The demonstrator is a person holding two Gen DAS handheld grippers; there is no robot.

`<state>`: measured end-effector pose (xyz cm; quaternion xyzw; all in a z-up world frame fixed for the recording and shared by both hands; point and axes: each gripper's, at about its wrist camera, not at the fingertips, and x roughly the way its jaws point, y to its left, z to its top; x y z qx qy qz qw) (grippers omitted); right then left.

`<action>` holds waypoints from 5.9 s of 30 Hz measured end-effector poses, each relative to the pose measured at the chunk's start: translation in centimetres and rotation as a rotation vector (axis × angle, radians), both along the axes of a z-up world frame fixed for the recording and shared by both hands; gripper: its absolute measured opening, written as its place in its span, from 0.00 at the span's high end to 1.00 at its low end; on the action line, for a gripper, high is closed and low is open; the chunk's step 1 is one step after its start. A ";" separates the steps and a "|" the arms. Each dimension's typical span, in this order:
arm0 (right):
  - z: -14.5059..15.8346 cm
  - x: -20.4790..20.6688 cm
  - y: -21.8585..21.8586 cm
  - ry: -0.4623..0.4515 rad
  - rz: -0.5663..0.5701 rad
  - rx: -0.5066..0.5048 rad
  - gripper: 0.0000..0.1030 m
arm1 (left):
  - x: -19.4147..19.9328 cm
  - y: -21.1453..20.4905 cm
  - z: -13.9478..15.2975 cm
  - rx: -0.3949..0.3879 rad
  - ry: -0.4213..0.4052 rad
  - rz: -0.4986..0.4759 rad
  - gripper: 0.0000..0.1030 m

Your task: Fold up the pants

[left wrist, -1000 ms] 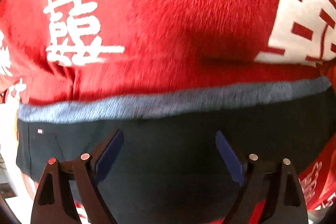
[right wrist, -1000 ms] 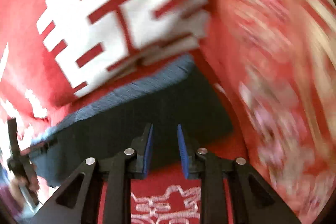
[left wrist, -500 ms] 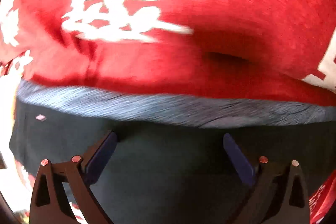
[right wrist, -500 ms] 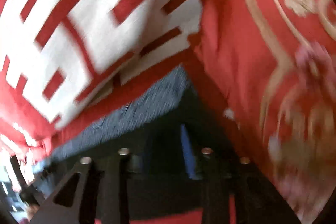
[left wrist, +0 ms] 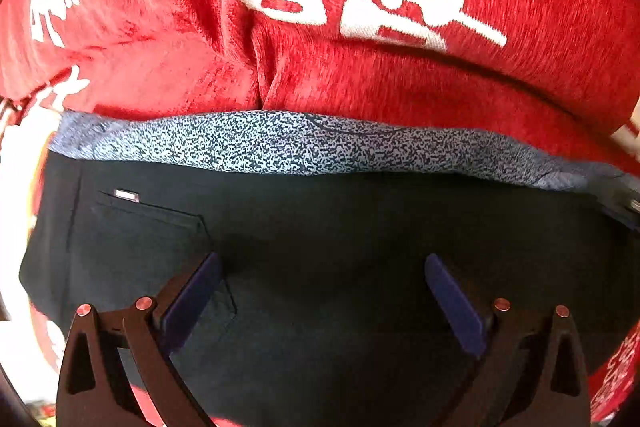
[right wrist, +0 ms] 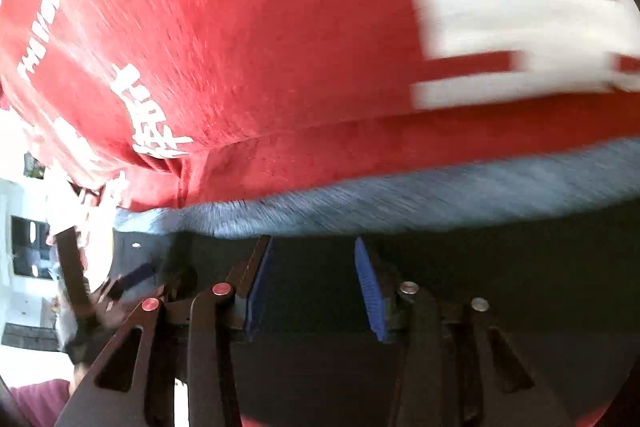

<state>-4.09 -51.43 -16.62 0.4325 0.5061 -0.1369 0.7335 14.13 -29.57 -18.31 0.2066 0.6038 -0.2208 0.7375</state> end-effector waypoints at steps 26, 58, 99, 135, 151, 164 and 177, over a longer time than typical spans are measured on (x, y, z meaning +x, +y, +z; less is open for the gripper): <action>0.7 -5.5 18.0 -0.095 -0.169 0.448 0.50 | 12.8 19.3 -0.7 0.024 -0.028 -0.060 0.00; 5.2 -4.7 17.1 -0.013 -0.060 0.195 0.61 | 9.5 13.7 3.9 -0.057 0.014 -0.188 0.00; 3.4 -11.0 6.3 0.079 -0.250 0.021 0.58 | -2.8 1.0 0.6 0.018 0.099 -0.117 0.00; 1.6 -16.6 3.8 0.061 -0.124 0.156 0.29 | -8.8 -3.6 2.9 0.160 -0.021 -0.016 0.00; 1.3 -17.2 3.2 0.015 -0.150 0.228 0.26 | -8.9 -4.0 2.9 0.192 -0.037 -0.036 0.00; 2.3 -21.0 0.2 -0.045 -0.292 0.256 0.25 | -9.5 -4.9 3.1 0.264 -0.066 -0.081 0.00; 4.2 -29.4 -7.0 0.044 -0.672 0.027 0.36 | -9.7 -5.3 3.1 0.283 -0.085 -0.118 0.00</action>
